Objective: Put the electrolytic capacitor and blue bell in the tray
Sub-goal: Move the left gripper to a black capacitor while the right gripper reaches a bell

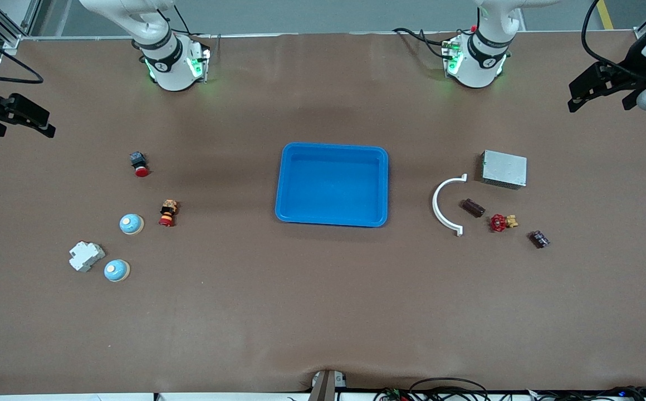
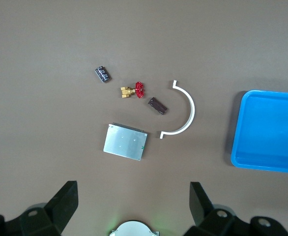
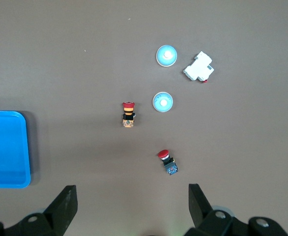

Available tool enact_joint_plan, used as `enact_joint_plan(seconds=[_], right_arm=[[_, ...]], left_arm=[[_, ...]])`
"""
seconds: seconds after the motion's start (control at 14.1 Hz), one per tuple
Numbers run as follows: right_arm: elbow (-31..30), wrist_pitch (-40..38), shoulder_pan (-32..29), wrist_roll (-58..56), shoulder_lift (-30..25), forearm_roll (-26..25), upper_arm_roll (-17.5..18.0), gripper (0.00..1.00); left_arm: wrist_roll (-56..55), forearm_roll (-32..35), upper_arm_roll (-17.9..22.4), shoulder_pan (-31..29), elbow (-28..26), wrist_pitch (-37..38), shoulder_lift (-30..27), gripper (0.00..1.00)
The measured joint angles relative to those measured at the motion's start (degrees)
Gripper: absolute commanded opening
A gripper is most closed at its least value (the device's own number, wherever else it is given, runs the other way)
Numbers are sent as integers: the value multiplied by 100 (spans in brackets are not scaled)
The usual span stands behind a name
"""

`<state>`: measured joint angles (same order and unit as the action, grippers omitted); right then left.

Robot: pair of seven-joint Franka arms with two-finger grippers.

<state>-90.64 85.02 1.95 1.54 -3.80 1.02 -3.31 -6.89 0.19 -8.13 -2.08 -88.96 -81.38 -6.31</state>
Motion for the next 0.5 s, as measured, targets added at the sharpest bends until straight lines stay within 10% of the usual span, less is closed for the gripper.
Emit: enact_joint_plan(seconds=[0.5], right_arm=[[0,0,0,0,3,0,-7,100]], left_arm=[[3,0,29,-18,-2,8,6,100]])
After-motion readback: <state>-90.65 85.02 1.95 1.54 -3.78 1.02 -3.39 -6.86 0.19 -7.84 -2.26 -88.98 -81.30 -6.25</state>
